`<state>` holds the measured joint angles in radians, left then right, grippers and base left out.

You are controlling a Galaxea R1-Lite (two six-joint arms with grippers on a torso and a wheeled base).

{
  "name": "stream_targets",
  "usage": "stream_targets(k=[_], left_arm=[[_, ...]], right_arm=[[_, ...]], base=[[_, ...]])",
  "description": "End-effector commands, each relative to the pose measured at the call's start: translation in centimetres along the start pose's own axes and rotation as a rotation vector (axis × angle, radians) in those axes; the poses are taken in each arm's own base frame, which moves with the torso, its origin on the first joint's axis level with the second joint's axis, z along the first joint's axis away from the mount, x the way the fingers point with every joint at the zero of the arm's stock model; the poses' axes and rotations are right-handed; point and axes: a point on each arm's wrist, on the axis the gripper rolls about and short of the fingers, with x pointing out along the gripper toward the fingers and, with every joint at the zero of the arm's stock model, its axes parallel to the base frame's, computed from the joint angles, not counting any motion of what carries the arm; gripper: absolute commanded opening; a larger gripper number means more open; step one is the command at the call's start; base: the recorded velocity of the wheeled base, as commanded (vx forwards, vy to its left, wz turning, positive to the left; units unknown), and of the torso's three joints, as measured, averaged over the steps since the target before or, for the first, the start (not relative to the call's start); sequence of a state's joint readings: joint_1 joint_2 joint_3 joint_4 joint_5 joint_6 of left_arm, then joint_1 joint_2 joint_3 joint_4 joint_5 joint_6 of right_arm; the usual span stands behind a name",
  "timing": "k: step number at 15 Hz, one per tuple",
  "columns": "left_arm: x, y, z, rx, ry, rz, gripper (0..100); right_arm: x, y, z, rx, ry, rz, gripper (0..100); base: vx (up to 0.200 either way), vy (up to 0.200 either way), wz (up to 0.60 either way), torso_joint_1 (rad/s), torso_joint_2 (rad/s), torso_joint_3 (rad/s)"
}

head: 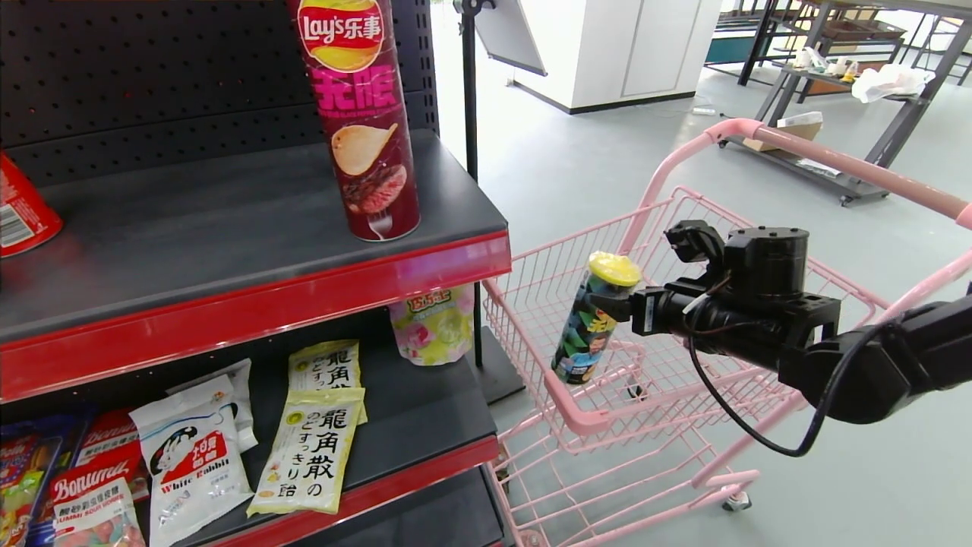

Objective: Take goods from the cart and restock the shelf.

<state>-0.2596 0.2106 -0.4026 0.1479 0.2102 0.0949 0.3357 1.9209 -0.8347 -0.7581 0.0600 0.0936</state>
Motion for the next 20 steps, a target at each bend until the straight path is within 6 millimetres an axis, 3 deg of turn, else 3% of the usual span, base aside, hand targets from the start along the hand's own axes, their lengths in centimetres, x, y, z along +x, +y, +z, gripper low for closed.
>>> stream_targets(k=[1,12,13,18,20], left_arm=[[0.1,0.0,0.0,0.001,0.006,0.001,100],[0.6,-0.1,0.3,0.014,0.026,-0.002,100],[0.6,-0.1,0.3,0.025,0.028,-0.001,100],[1.0,-0.1,1.0,0.062,0.040,0.006,100],[1.4,-0.1,2.3,0.065,0.038,0.003,100]], right_arm=[[1.2,-0.1,-0.5,0.003,0.011,-0.004,100],[4.3,0.8,-1.6,0.018,-0.046,0.036,100],[4.4,1.1,-1.5,0.017,-0.050,0.045,0],[3.4,1.4,-0.6,0.013,-0.079,0.045,0],[1.0,1.6,1.7,-0.008,-0.143,0.022,0]], base=[[0.000,0.000,0.00,0.000,0.00,0.000],[0.000,0.000,0.00,0.000,0.00,0.000],[0.000,0.000,0.00,0.000,0.00,0.000],[0.000,0.000,0.00,0.000,0.00,0.000],[0.000,0.000,0.00,0.000,0.00,0.000]])
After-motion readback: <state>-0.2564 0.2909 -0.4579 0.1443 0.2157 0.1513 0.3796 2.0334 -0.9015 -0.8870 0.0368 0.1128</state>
